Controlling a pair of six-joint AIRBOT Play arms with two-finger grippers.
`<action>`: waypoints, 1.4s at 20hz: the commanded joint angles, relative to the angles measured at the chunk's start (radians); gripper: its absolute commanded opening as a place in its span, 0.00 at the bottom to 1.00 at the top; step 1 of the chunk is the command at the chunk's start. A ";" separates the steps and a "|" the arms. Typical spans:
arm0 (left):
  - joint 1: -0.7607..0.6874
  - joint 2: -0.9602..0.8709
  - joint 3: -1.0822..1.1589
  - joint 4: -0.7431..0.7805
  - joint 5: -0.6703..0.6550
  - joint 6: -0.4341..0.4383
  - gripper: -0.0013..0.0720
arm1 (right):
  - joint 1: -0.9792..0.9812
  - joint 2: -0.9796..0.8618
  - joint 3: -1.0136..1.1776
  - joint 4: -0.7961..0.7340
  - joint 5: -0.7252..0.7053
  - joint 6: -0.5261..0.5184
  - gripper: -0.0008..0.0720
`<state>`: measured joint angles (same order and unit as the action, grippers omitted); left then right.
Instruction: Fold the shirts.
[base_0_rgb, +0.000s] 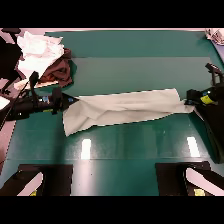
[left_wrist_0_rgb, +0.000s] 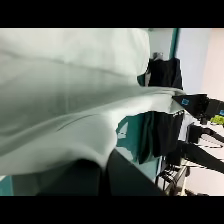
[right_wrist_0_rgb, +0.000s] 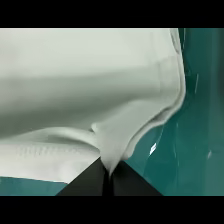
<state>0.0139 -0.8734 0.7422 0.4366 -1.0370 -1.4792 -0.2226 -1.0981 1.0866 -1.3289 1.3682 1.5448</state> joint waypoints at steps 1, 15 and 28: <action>0.000 -0.150 0.093 -0.020 0.019 0.098 0.06 | 0.064 -0.093 0.040 0.000 -0.090 -0.013 0.04; 0.000 -0.352 0.182 0.145 0.036 0.145 0.06 | 0.051 -0.395 0.307 0.002 -0.121 -0.054 0.04; 0.000 -0.432 0.184 0.137 0.122 0.146 0.06 | 0.051 -0.460 0.306 0.056 -0.235 -0.054 0.15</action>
<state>0.0135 -1.2873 0.9245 0.5865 -0.9409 -1.3338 -0.1730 -1.5551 1.3918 -1.3125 1.1805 1.4902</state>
